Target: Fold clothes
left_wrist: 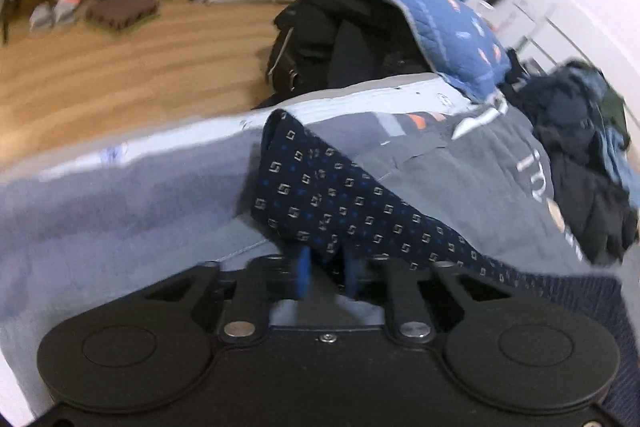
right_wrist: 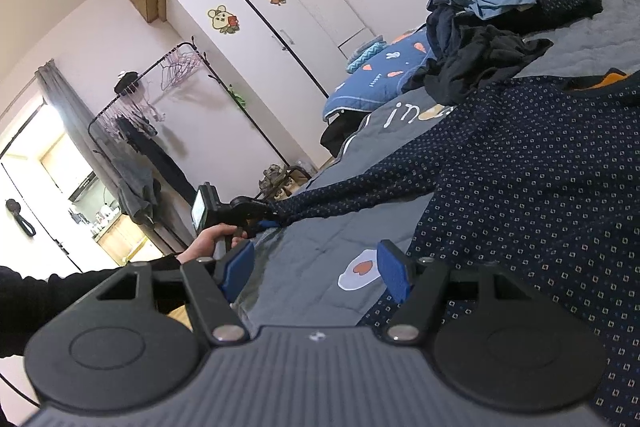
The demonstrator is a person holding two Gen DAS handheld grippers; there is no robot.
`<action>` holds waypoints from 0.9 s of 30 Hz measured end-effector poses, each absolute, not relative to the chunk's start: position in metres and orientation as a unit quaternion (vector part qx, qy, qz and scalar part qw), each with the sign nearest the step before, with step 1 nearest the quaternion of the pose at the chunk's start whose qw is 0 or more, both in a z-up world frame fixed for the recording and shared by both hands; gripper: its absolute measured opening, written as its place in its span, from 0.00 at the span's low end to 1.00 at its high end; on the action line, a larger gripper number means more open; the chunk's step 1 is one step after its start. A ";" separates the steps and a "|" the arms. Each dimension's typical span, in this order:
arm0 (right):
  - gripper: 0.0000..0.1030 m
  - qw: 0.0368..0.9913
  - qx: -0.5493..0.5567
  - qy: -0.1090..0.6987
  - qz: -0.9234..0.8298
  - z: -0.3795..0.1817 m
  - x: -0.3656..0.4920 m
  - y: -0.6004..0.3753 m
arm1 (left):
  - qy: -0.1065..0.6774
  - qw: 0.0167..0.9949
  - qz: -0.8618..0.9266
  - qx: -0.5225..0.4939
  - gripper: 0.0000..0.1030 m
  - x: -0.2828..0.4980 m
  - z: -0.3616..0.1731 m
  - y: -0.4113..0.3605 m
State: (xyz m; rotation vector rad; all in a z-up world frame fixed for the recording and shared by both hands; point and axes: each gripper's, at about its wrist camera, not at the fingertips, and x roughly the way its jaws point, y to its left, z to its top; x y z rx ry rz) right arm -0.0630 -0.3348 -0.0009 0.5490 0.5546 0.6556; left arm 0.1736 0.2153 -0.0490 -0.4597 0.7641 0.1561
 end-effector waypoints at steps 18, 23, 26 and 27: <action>0.65 0.879 0.256 0.249 0.316 0.013 -0.067 -0.337 | 0.414 0.869 0.108 -0.249 0.03 0.100 -0.036 0.260; 0.65 0.890 0.249 0.246 0.292 0.015 -0.068 -0.344 | 0.402 0.890 0.030 -0.213 0.13 0.095 -0.011 0.198; 0.66 0.901 0.239 0.248 0.264 0.015 -0.067 -0.350 | 0.376 0.904 -0.029 -0.200 0.58 0.090 0.003 0.138; 0.66 0.905 0.235 0.250 0.252 0.014 -0.067 -0.353 | 0.364 0.910 -0.051 -0.191 0.58 0.087 0.006 0.116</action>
